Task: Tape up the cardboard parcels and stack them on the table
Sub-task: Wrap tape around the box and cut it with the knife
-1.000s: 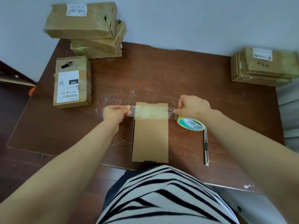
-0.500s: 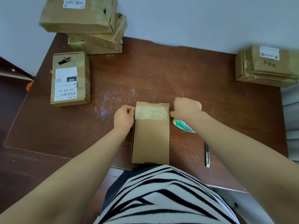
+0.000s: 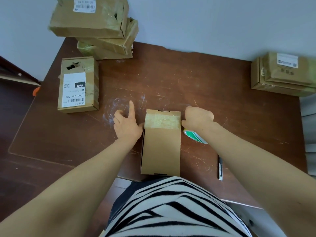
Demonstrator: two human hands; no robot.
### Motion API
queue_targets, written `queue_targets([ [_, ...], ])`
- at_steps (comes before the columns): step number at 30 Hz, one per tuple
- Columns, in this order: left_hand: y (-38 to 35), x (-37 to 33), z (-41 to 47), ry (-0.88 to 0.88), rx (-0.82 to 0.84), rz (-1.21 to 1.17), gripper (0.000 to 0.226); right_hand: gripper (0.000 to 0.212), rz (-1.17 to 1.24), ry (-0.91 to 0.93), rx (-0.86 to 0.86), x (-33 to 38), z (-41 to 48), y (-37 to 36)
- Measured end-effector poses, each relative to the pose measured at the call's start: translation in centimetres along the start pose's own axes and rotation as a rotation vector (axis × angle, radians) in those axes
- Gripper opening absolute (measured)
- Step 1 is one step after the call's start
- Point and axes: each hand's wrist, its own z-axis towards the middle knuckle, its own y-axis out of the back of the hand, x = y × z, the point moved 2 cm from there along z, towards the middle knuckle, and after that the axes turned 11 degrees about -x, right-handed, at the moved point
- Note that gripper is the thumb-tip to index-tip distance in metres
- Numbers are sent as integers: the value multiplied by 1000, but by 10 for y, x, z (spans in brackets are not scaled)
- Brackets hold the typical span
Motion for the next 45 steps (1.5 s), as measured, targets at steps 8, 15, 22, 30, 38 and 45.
queue_targets([
  [8, -3, -26, -33, 19, 12, -506, 57, 5, 15, -7, 7, 1, 0, -1],
  [15, -10, -22, -32, 103, 109, -613, 59, 7, 30, -15, -2, 2, -2, 0],
  [22, -13, -48, -49, -347, -21, -43, 64, 6, 33, -27, 6, 1, -2, -1],
  [30, -33, -63, -68, -800, 52, 92, 69, 10, 28, -36, 4, 3, -1, 1],
  [38, -6, -24, -43, -119, 116, -105, 125, 6, 42, -50, 12, 1, 0, -2],
  [45, -10, -43, -44, 91, 325, -257, 152, 15, 36, -60, 38, 5, 0, -2],
])
